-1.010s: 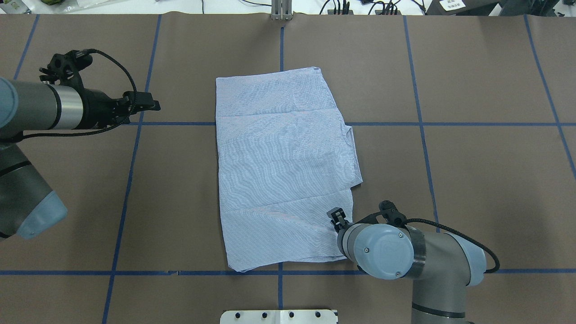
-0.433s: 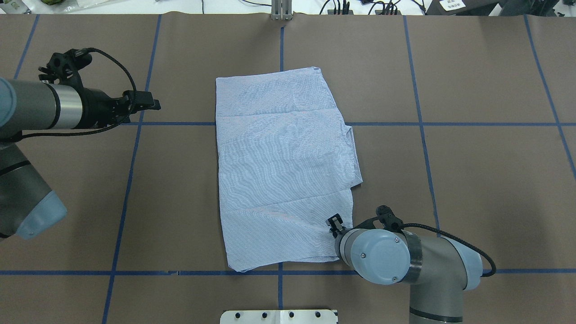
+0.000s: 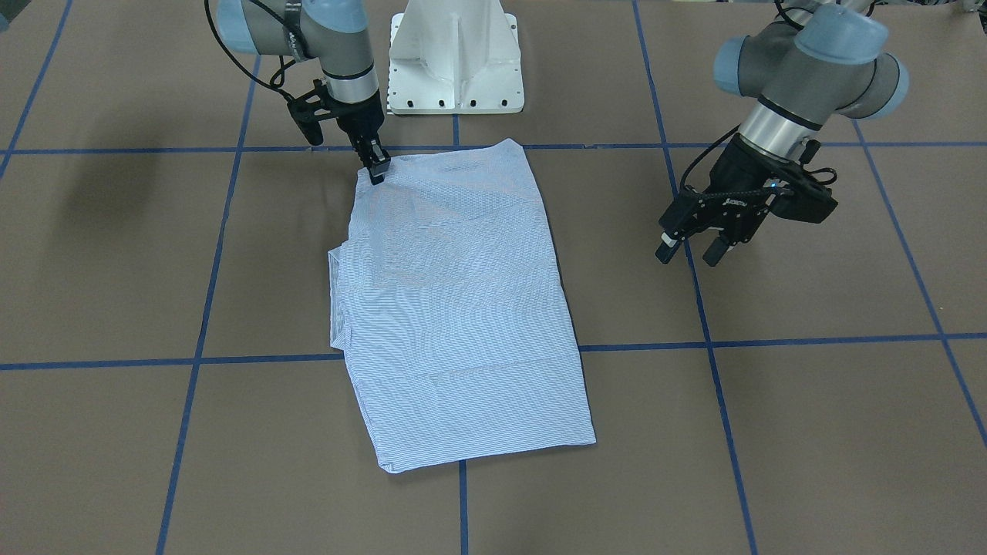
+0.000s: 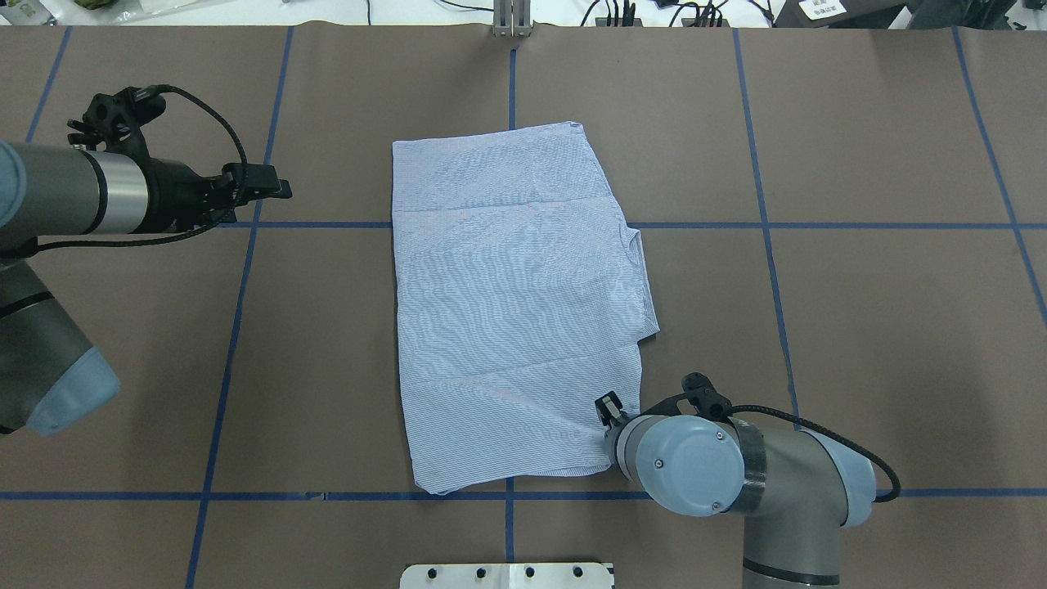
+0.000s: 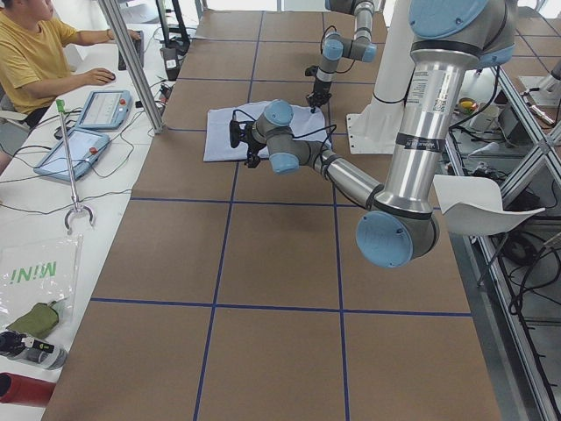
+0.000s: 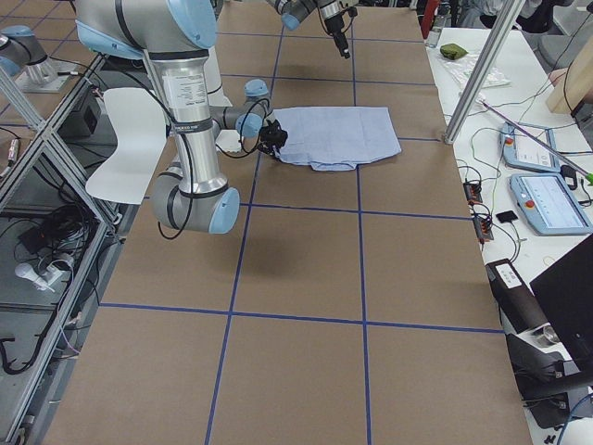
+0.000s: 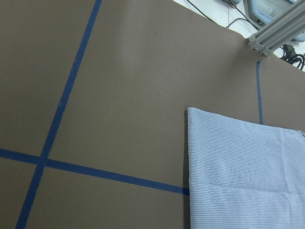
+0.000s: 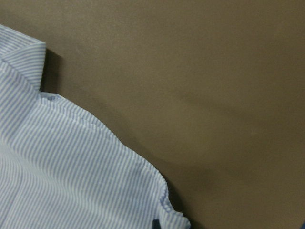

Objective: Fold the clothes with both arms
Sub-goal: 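Lower the left gripper to the shirt's near corner beside the right gripper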

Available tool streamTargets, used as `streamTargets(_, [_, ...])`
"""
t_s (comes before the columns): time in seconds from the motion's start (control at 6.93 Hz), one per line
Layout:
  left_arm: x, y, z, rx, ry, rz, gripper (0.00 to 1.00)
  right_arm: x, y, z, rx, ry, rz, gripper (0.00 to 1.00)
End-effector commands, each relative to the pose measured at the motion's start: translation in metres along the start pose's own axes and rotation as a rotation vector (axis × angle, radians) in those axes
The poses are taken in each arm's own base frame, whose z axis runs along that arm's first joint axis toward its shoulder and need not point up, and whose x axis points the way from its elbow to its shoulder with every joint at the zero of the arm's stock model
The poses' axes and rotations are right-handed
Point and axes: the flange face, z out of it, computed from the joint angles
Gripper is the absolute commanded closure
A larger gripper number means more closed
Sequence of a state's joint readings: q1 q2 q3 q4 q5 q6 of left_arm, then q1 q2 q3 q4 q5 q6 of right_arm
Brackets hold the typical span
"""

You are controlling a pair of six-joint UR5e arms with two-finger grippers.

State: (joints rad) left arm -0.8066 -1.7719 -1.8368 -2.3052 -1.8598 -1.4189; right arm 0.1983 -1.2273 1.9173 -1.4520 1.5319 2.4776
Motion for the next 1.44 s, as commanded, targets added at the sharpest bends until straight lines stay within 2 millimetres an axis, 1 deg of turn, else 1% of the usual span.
streamTargets(0.0, [0.006, 0.001, -0.006, 0.000, -0.005, -0.003, 0.01, -0.006, -0.001, -0.010, -0.016, -0.014, 0.000, 1.00])
streamTargets(0.14, [0.009, 0.001, -0.010, -0.001, -0.002, -0.005, 0.01, -0.006, -0.002, -0.015, -0.022, -0.018, 0.003, 1.00])
streamTargets(0.29, [0.012, 0.003, -0.011, -0.003, 0.004, -0.044, 0.01, -0.005, -0.004, -0.016, -0.020, -0.016, 0.008, 1.00])
streamTargets(0.43, [0.017, 0.005, -0.015, -0.005, 0.016, -0.098, 0.01, -0.005, -0.004, -0.024, -0.025, -0.022, 0.017, 1.00])
streamTargets(0.58, [0.026, 0.012, -0.018, -0.020, 0.035, -0.215, 0.01, 0.004, -0.004, -0.024, -0.019, -0.010, 0.028, 1.00])
streamTargets(0.72, [0.046, 0.050, -0.017, -0.081, 0.066, -0.329, 0.01, 0.010, 0.002, -0.027, -0.026, -0.004, 0.043, 1.00])
streamTargets(0.87, [0.056, 0.081, -0.027, -0.139, 0.077, -0.414, 0.01, 0.013, 0.006, -0.032, -0.022, 0.002, 0.040, 1.00])
streamTargets(1.01, [0.070, 0.120, -0.029, -0.205, 0.079, -0.528, 0.01, 0.018, 0.010, -0.030, -0.013, 0.002, 0.039, 1.00])
streamTargets(1.15, [0.074, 0.171, -0.015, -0.231, 0.051, -0.573, 0.01, 0.019, 0.012, -0.031, -0.012, -0.001, 0.039, 1.00])
streamTargets(1.3, [0.073, 0.213, 0.000, -0.219, -0.009, -0.600, 0.01, 0.019, 0.012, -0.031, -0.012, -0.001, 0.039, 1.00])
